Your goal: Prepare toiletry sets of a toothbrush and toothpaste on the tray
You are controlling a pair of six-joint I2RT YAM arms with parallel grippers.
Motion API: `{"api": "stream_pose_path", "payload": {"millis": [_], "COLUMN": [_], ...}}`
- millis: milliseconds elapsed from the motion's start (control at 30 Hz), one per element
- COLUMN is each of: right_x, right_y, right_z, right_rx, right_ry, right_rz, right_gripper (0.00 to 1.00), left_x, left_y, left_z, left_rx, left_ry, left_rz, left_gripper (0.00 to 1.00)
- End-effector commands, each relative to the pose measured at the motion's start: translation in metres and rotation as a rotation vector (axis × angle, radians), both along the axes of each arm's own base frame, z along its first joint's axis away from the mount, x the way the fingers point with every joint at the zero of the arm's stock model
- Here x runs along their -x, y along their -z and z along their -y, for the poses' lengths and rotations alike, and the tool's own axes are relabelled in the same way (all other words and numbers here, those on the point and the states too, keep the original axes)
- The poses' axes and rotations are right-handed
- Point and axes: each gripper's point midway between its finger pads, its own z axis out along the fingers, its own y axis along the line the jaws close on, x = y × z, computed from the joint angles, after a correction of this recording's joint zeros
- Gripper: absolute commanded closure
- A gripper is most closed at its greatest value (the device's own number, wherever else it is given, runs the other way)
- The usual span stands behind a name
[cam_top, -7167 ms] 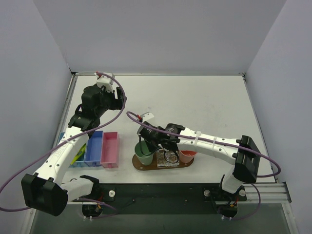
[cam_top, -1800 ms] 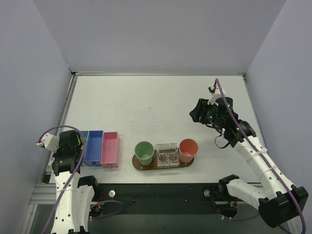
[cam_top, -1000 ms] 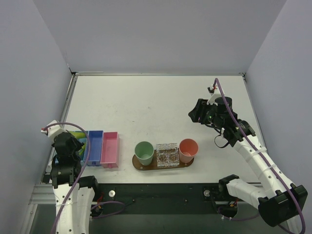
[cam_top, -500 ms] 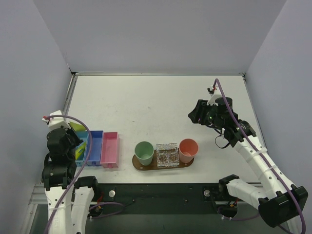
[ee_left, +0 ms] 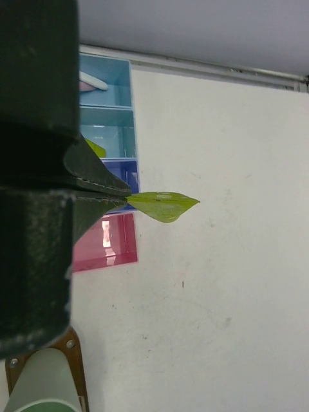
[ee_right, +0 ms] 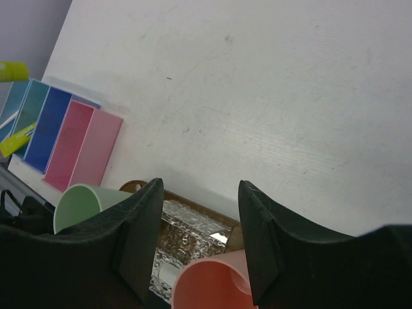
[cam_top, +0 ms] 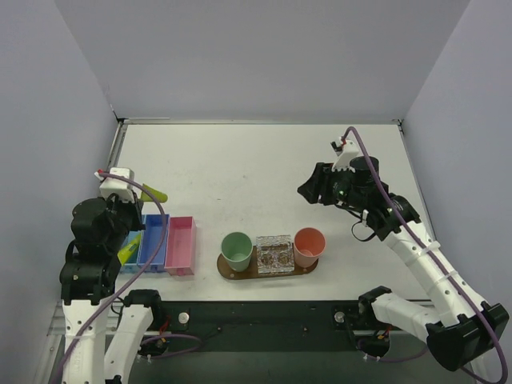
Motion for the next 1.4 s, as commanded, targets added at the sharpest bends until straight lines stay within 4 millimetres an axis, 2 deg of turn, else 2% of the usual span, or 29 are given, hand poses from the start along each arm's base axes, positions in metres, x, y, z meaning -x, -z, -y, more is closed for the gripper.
{"api": "stream_pose_path", "payload": {"millis": [0,67,133,167,367,533,667,867,900,1067,1367], "right_x": [0.013,0.02,0.024,0.028,0.037,0.05,0.062,0.068,0.072,0.076,0.1], "right_y": [-0.036,-0.039,-0.051,-0.053,-0.083,-0.099,-0.122,-0.136,-0.145,-0.149,-0.148], "right_z": [-0.039,-0.053,-0.065,-0.072,-0.101,-0.124,-0.14,-0.153,-0.153,-0.158,-0.172], "right_rx": [-0.044,-0.052,-0.085,-0.106,-0.171,-0.153,-0.181,-0.187,-0.188,-0.193,-0.21], "right_ry": [-0.175,-0.247,-0.303,-0.346,-0.504,-0.653,-0.77,-0.86,-0.876,-0.923,-1.026], "right_rz": [0.077,0.076,0.094,0.087,0.142,0.19,0.227,0.245,0.257,0.23,0.189], "right_gripper": [0.54,0.53,0.53,0.53,0.53,0.53,0.53,0.53,0.53,0.53,0.57], "left_x": [-0.008,-0.006,-0.005,-0.003,0.005,0.021,0.033,0.047,0.048,0.053,0.055], "left_y": [-0.047,-0.058,-0.061,-0.071,-0.084,-0.096,-0.105,-0.112,-0.113,-0.114,-0.12], "left_z": [0.038,0.052,0.06,0.064,0.09,0.123,0.142,0.166,0.168,0.183,0.205], "left_rx": [-0.012,-0.004,-0.008,-0.009,0.029,0.109,0.158,0.208,0.21,0.28,0.318], "left_ry": [0.241,0.323,0.38,0.406,0.564,0.755,0.87,1.021,1.04,1.12,1.231], "left_rz": [0.133,0.147,0.143,0.162,0.179,0.187,0.183,0.159,0.161,0.11,0.092], "left_gripper": [1.0,1.0,1.0,1.0,1.0,1.0,1.0,1.0,1.0,1.0,1.0]}}
